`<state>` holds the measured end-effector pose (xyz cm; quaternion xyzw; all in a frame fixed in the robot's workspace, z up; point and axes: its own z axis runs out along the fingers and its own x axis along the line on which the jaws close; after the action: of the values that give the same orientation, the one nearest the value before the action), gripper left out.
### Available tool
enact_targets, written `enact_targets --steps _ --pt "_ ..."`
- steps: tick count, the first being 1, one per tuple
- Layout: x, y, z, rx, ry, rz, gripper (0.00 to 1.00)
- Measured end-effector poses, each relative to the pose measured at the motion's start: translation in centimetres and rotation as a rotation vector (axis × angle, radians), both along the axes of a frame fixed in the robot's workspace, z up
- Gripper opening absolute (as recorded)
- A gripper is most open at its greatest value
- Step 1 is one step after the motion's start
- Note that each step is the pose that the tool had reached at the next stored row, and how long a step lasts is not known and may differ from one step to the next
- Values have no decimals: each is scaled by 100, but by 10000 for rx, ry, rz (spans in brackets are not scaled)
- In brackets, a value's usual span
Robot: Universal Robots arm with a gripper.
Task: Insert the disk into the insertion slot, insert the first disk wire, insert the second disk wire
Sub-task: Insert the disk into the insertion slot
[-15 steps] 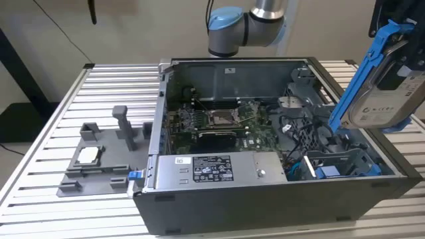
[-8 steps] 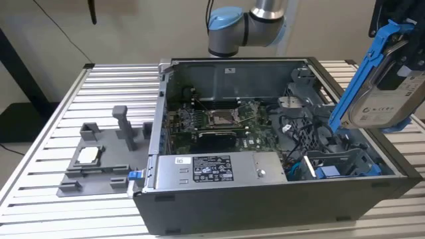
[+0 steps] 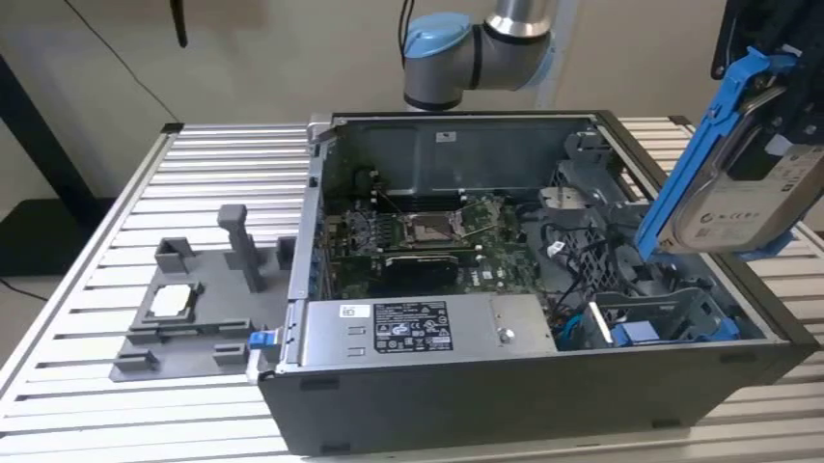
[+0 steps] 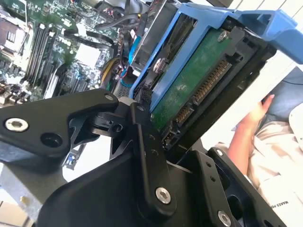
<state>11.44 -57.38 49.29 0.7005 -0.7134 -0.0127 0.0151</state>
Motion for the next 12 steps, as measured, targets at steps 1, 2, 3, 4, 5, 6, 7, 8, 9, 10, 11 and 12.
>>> enact_targets --steps 1,2,3,4,5,6,7,8,9,10,11,12 --pt "0 0 -14 0 0 0 33" --pt "0 0 -26 -3 0 0 33" --pt "0 0 -39 -5 0 0 33" --pt "0 0 -50 -8 0 0 33" --pt "0 0 -62 -11 0 0 33" --pt "0 0 -74 -13 0 1 33" --pt "0 0 -85 -16 0 0 33" --pt "0 0 -95 -19 0 0 33" --pt "0 0 -104 -22 0 0 33" --pt "0 0 -112 -23 0 1 33" --pt "0 0 -119 -23 0 0 33" --pt "0 0 -126 -23 0 1 33"
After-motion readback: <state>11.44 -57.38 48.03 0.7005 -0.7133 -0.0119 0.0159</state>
